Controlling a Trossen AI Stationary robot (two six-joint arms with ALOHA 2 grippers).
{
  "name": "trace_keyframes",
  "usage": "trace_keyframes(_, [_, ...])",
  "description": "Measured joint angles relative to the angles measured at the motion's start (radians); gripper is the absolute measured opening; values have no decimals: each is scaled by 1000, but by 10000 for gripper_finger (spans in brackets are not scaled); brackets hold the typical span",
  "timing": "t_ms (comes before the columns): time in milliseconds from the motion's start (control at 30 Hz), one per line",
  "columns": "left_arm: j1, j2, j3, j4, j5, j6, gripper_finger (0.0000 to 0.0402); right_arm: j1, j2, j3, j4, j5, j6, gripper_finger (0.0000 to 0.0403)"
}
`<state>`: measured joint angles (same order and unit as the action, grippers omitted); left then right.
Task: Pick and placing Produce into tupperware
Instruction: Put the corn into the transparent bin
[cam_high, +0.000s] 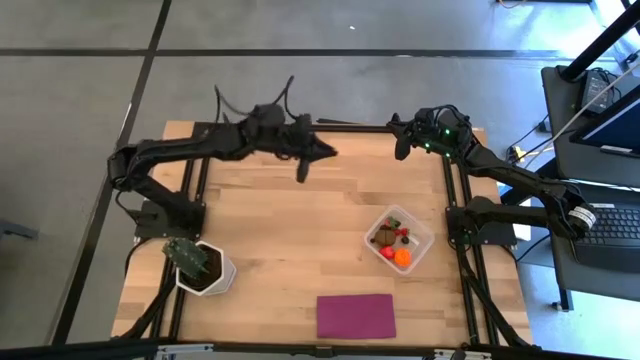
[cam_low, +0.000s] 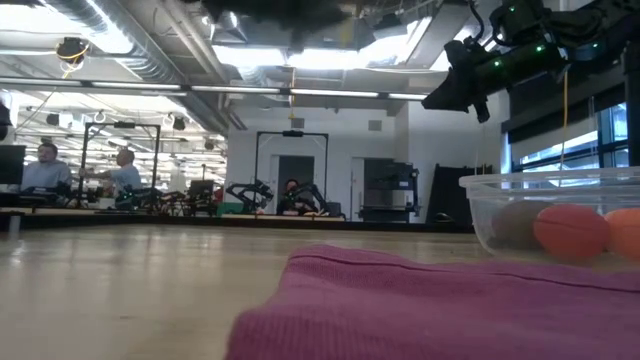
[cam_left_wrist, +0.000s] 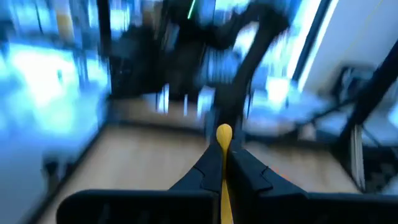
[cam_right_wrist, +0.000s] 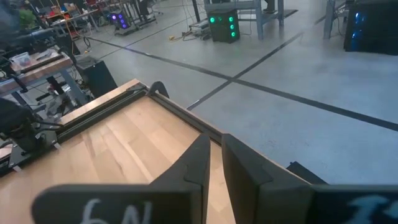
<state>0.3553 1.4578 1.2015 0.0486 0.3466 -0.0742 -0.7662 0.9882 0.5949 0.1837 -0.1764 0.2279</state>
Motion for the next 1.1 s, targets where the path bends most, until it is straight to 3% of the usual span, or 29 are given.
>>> trace_keyframes(233, [-179, 108, 2, 339, -140, 1, 4, 0, 0, 0, -1, -3, 0, 46])
trace_keyframes(400, [-254, 285, 4, 500, -209, -16, 3, 0, 0, 0, -2, -32, -1, 46])
trace_keyframes(533, [-288, 464, 98, 617, -208, -63, 5, 0, 0, 0, -3, -37, -1, 46])
trace_keyframes(867, [-325, 865, 518, 552, -110, -118, 7, 0, 0, 0, -35, -58, -2, 46])
trace_keyframes(1100, [-328, 995, 653, 369, -97, -141, 5, 0, 0, 0, -48, -63, -4, 46])
